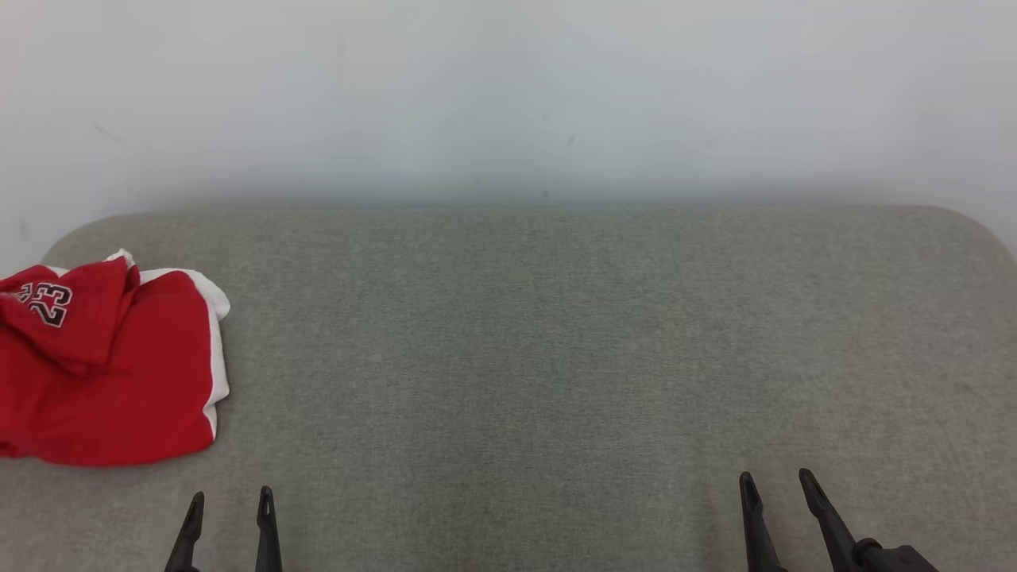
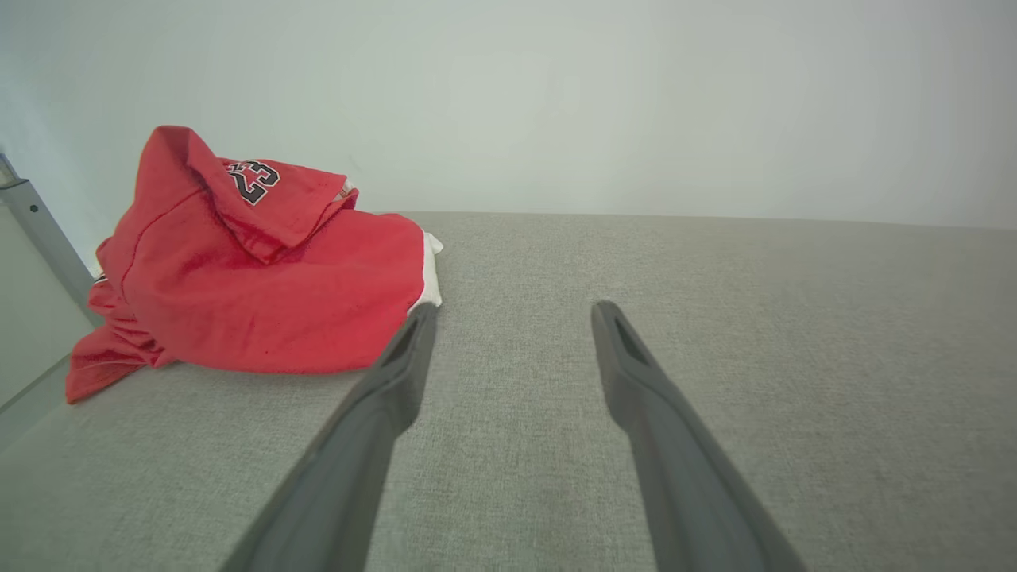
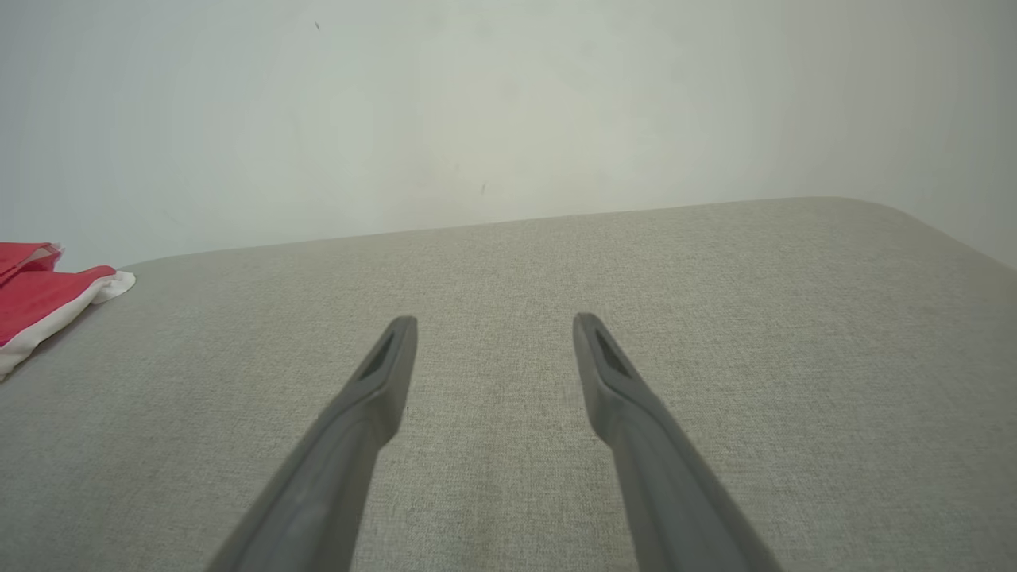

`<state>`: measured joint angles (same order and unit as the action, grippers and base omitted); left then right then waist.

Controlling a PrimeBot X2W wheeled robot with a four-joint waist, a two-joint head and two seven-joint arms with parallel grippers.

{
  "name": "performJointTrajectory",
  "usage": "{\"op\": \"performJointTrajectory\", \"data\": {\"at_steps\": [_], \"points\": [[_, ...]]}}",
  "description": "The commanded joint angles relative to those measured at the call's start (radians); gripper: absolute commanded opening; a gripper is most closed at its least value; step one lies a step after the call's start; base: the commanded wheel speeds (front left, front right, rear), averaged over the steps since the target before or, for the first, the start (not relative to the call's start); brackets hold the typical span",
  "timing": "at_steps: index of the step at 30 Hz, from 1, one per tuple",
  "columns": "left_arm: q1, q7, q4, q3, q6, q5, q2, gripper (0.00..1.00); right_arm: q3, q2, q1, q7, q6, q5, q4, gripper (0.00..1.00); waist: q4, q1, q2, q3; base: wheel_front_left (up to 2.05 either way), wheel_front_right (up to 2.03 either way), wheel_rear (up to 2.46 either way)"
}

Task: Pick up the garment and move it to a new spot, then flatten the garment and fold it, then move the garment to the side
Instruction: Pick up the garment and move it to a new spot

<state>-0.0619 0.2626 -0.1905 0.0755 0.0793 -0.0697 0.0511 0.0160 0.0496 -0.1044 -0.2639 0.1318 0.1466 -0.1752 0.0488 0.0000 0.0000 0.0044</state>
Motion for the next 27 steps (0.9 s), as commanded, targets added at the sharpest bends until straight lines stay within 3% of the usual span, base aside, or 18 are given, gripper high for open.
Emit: {"op": "performJointTrajectory", "data": {"at_steps": [1, 27], "points": [[0.003, 0.003, -0.003, 0.003, -0.004, -0.002, -0.001, 1.0, -0.002, 0.001, -0.011, -0.001, -0.002, 0.008, 0.001, 1.0, 0.02, 0.0, 0.0, 0.0, 0.0, 0.0, 0.0], [-0.019, 0.003, -0.011, 0.042, -0.006, -0.013, -0.001, 1.0, 0.003, 0.001, -0.022, -0.001, -0.002, 0.015, 0.0, 1.0, 0.344, 0.0, 0.0, -0.004, 0.0, 0.0, 0.0]]}}
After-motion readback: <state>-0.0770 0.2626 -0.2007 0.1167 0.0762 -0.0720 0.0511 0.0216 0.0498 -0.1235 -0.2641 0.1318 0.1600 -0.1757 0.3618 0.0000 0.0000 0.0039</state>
